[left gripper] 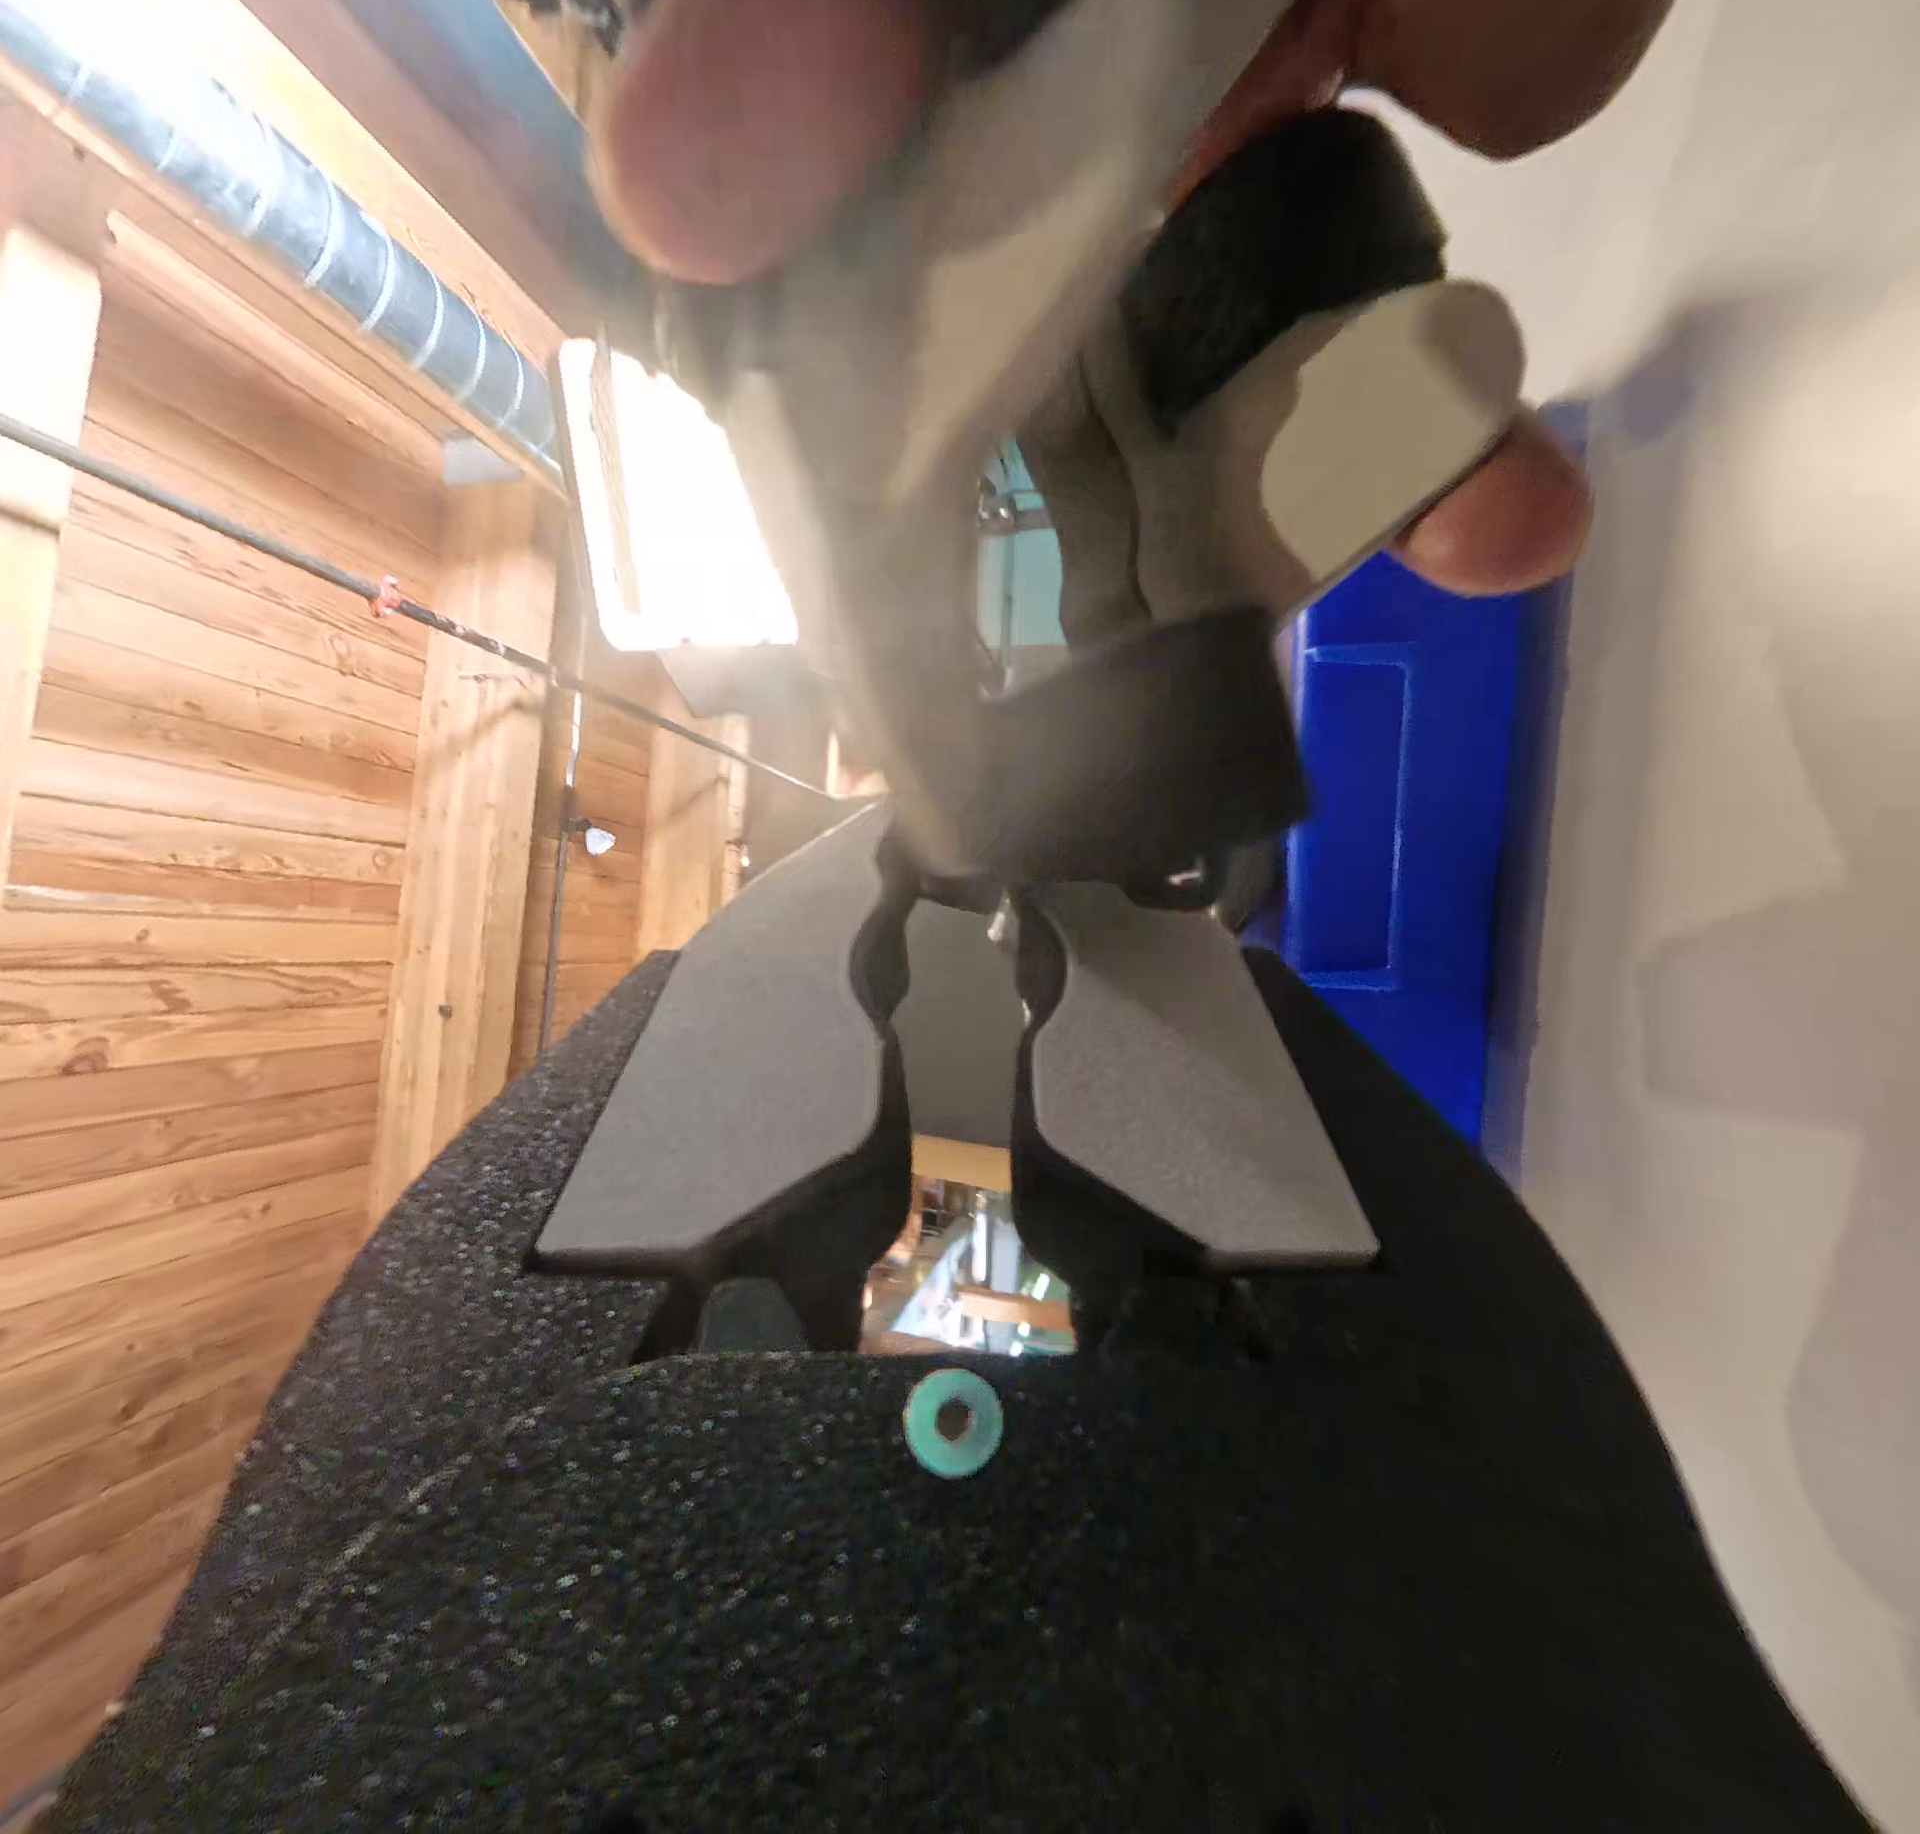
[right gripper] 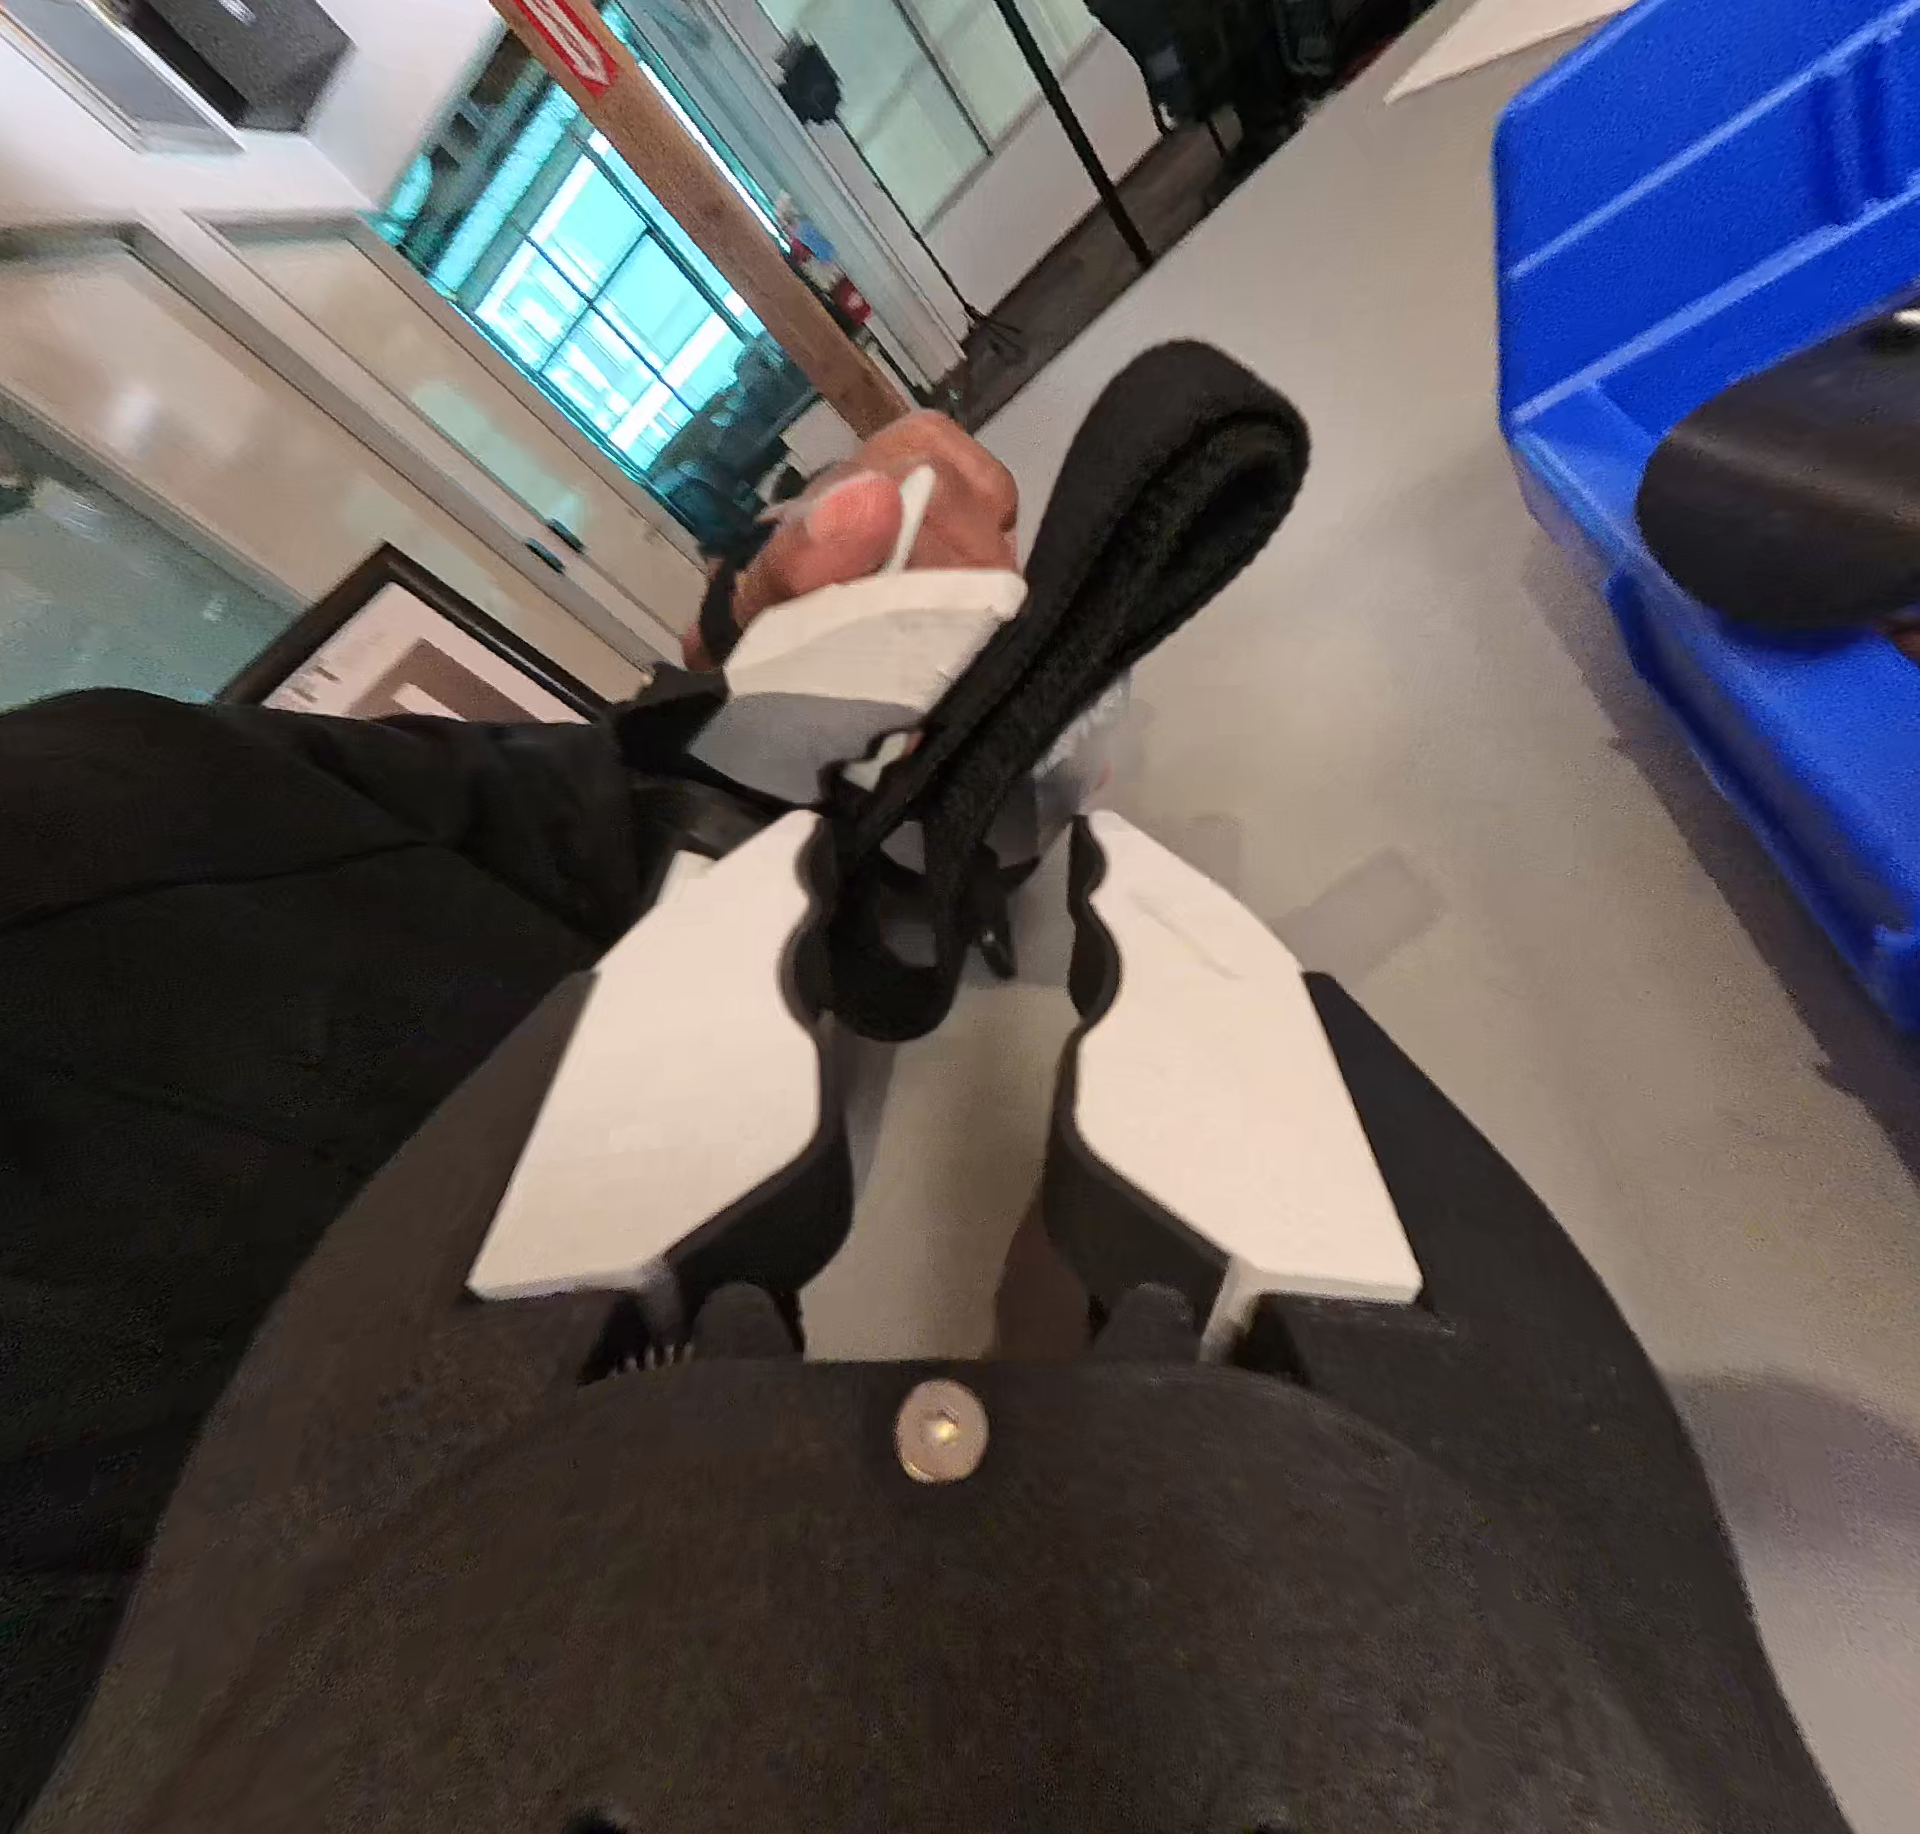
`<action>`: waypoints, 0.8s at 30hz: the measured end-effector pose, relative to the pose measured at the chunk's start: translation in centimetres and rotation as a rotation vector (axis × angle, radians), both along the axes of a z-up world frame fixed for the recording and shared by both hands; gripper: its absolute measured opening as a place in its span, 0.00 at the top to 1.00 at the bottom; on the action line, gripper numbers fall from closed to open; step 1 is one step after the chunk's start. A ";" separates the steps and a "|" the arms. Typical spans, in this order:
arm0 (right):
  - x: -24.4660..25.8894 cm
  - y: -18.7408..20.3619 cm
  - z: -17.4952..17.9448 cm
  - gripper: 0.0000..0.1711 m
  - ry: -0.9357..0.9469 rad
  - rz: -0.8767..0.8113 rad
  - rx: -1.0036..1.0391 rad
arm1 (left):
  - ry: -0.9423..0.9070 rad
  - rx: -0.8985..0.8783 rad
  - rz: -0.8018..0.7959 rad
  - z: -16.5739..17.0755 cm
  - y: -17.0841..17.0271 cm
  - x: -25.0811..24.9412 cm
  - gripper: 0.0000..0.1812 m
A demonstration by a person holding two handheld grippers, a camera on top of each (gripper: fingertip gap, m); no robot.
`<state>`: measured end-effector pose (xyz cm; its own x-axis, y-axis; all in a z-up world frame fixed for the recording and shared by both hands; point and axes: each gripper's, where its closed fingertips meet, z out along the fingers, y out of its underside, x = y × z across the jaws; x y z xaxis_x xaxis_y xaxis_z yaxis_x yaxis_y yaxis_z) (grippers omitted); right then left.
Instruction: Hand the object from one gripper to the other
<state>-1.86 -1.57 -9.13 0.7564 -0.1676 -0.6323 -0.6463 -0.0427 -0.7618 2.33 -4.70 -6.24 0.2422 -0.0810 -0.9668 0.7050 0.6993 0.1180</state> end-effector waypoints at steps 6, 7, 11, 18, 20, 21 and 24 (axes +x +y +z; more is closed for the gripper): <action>1.7 -1.3 -0.8 0.93 -0.220 -0.099 -0.148 | 0.440 -0.198 -0.092 -0.8 0.7 1.6 0.81; 2.0 -1.6 -0.7 0.93 -0.280 -0.123 -0.176 | 0.535 -0.241 -0.115 -0.7 0.9 1.9 0.81; 3.9 -3.3 -0.4 0.93 -0.566 -0.259 -0.333 | 0.758 -0.361 -0.157 -0.4 2.3 3.3 0.81; 3.8 -3.8 0.6 0.94 -0.981 -0.303 -0.462 | 1.386 -0.401 -0.441 -2.2 0.9 0.4 0.71; 2.9 -3.0 0.3 0.94 -1.111 -0.252 -0.492 | 1.520 -0.372 -0.524 -2.3 0.4 -1.2 0.69; 2.4 -2.6 0.0 0.93 -1.174 -0.221 -0.513 | 1.569 -0.356 -0.551 -2.4 0.2 -1.9 0.68; 1.3 -1.7 -1.2 0.93 -1.353 -0.146 -0.592 | 1.587 -0.330 -0.615 -2.4 -0.2 -3.1 0.72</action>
<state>-0.60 -3.26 -10.36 0.6549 -0.2677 0.7067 0.4964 -0.5528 -0.6693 -0.76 -4.94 -8.66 -0.9902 -0.0165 -0.1386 0.1344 0.1560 -0.9786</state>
